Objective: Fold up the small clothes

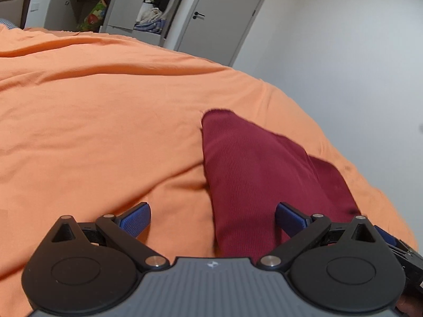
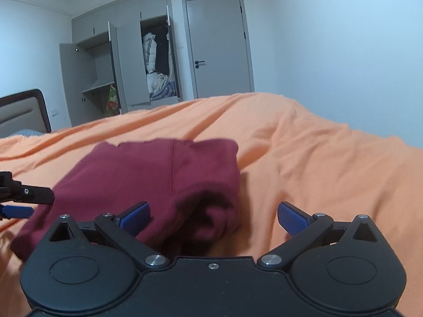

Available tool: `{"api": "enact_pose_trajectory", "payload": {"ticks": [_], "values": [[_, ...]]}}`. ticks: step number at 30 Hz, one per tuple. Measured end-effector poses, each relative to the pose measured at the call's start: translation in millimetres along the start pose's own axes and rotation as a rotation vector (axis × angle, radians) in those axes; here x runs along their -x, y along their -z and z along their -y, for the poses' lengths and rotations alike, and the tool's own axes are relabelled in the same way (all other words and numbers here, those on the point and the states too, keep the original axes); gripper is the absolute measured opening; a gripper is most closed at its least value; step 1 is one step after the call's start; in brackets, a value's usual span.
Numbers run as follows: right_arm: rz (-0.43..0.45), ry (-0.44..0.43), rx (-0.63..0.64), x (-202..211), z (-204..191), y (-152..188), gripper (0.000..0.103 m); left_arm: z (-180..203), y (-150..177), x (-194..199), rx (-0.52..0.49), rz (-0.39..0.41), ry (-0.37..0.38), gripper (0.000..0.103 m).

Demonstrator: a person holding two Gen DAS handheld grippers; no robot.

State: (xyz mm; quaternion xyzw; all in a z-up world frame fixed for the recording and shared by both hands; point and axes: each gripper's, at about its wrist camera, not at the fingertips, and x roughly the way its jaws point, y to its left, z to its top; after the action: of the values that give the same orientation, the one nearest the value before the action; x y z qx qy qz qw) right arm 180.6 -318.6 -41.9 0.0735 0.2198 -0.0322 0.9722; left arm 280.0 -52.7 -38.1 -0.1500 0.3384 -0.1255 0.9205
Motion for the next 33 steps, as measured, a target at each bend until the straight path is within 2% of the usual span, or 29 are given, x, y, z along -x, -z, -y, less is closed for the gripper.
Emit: {"api": "enact_pose_trajectory", "payload": {"ticks": [3,7,13,20,33], "values": [[-0.008,0.023,0.012,2,-2,13,0.102,1,9,-3,-0.021,-0.015,-0.017,0.103],[-0.006,0.036,0.005,2,1,24,0.102,-6,14,-7,0.0,-0.033,-0.01,0.103],[0.032,0.019,-0.018,12,-1,27,0.102,-6,14,-9,-0.002,-0.032,-0.014,0.103],[0.006,0.02,-0.031,10,0,40,0.102,-5,15,-10,-0.01,-0.033,-0.018,0.103],[0.029,0.045,-0.01,5,-6,45,0.102,-6,17,-10,-0.017,-0.031,-0.021,0.103]]}}
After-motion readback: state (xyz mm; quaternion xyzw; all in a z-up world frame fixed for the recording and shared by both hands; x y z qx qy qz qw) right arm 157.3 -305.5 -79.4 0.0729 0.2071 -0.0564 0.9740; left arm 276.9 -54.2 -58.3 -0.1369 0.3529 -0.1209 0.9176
